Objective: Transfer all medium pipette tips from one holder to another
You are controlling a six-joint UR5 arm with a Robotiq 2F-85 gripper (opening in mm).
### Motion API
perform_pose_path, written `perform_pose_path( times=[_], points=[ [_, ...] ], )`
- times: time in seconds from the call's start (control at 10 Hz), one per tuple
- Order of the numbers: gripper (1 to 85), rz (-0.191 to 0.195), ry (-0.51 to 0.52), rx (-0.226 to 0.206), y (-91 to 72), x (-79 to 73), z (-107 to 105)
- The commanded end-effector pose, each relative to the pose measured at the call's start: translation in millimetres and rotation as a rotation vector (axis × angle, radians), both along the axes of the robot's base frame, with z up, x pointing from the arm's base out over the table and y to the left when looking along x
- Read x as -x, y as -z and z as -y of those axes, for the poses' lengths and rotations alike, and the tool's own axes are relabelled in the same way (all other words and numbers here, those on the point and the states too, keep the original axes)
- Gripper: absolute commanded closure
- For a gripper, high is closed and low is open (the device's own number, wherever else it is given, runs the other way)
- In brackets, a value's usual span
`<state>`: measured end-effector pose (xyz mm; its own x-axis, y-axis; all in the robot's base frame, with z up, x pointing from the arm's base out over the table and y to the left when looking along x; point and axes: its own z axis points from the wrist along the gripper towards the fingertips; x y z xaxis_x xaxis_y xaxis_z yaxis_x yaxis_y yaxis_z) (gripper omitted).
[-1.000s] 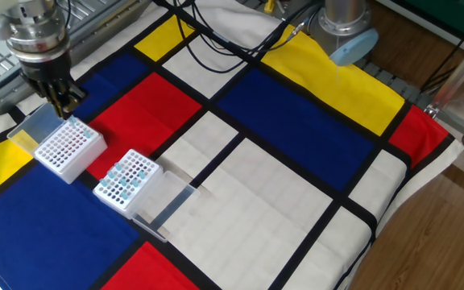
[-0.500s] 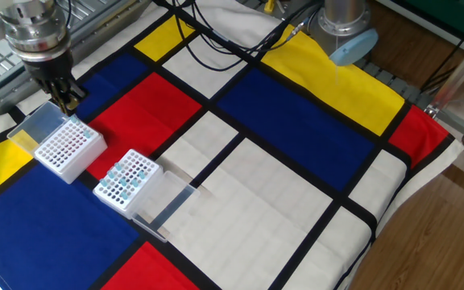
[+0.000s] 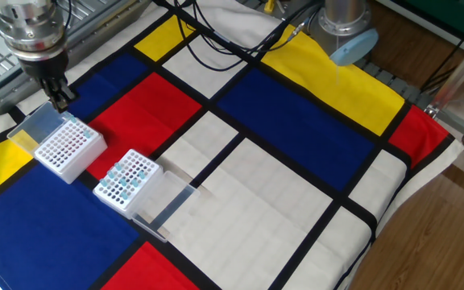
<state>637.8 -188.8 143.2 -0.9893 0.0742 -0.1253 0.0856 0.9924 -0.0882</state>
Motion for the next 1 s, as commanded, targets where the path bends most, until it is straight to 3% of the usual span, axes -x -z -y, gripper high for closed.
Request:
perform_pose_path(
  times=[0.0,0.3,0.6,0.8,0.9],
  points=[
    [76.7,-0.026,-0.020,-0.016,-8.0,-3.3,14],
    [76.7,-0.037,-0.051,-0.025,-12.9,-15.8,37],
    [76.7,-0.022,-0.026,-0.026,-10.2,-17.8,31],
    [76.7,-0.020,-0.010,-0.060,-7.0,-19.2,26],
    [77.0,-0.017,-0.005,-0.058,-5.4,-19.2,25]
  ],
)
